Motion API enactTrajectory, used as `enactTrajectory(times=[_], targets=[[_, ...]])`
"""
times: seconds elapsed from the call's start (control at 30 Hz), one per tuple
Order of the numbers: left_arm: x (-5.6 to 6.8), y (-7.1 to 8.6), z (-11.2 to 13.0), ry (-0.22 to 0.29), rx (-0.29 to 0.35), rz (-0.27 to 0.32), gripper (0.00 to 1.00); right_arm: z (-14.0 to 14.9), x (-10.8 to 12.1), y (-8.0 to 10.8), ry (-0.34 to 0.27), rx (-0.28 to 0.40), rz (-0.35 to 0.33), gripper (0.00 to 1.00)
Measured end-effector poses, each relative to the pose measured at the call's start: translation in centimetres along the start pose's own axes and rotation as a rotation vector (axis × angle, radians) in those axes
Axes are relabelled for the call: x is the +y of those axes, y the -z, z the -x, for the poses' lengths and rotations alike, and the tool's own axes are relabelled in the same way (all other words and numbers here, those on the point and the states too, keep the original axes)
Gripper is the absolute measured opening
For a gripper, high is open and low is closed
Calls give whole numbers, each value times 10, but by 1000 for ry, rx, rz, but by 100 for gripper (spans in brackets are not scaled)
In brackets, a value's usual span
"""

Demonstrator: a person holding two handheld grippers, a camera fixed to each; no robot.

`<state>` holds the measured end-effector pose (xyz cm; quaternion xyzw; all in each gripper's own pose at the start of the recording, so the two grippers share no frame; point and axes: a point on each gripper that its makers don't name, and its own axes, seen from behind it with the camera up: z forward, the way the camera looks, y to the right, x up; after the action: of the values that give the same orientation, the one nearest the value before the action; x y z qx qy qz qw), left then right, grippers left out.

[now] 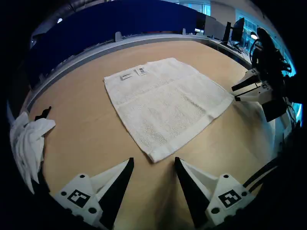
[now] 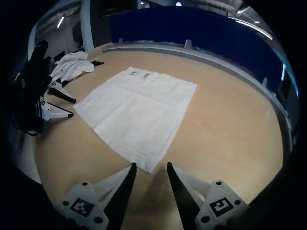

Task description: Fold towel

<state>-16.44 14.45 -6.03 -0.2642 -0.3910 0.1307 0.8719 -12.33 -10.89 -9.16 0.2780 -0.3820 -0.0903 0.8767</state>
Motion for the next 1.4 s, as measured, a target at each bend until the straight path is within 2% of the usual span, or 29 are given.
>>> enactTrajectory(times=[0.33, 0.57, 0.63, 0.73, 0.87, 1.0, 1.2, 1.3, 1.4], targets=[[2, 0, -2, 28, -19, 17, 52, 1, -3, -2, 0, -12, -11, 49], [3, -3, -4, 26, -24, 17, 52, 6, -6, -5, -1, -25, -17, 49], [4, -3, -4, 19, -25, 14, 52, 6, -5, -5, 4, -25, -12, 46], [4, -4, -4, 15, -24, 10, 52, 7, -2, -5, 7, -25, -2, 35], [3, -4, -4, 19, -26, 3, 44, 6, 3, -5, 1, -26, 11, 23], [-1, -5, -3, 16, -30, -6, 33, 6, 4, -5, -3, -29, 14, 17], [-5, -6, -3, 11, -32, -27, 3, 7, 3, -5, -4, -32, 14, 11], [-7, -5, -4, 15, -31, -49, 0, 6, 2, -5, -15, -30, 15, 10], [-5, -4, -3, 11, -28, -48, 0, 7, 3, -6, -25, -32, 17, 10]])
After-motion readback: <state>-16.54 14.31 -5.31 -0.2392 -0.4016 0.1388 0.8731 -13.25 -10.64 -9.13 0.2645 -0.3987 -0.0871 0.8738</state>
